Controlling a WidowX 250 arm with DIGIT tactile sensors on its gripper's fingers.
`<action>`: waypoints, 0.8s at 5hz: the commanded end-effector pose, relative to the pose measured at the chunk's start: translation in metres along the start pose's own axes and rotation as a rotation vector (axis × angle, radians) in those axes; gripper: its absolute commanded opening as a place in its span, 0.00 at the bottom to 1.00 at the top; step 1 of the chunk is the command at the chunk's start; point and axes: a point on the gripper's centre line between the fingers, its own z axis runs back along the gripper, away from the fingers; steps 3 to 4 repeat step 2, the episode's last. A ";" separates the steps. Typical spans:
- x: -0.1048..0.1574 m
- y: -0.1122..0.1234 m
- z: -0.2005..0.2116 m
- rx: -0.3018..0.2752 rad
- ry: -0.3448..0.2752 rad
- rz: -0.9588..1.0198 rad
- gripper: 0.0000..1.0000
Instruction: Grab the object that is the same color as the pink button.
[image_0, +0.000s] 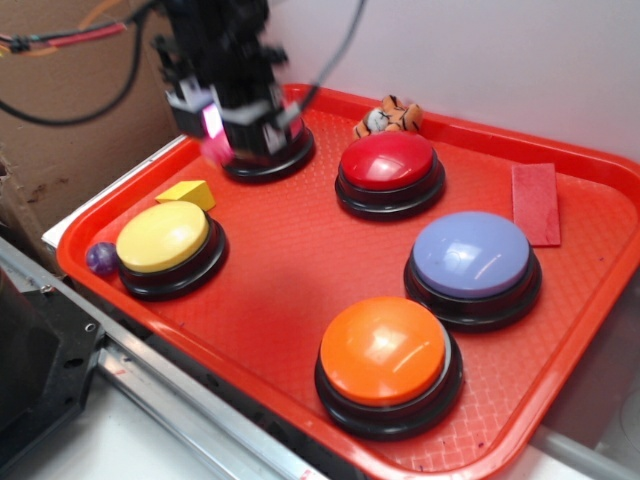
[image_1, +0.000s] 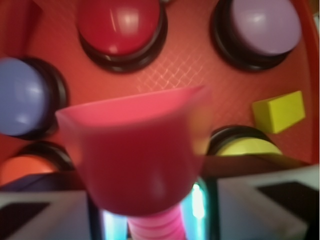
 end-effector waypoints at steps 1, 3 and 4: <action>0.005 0.006 0.050 -0.021 -0.194 0.032 0.00; 0.015 0.013 0.041 0.048 -0.137 0.044 0.00; 0.015 0.013 0.041 0.048 -0.137 0.044 0.00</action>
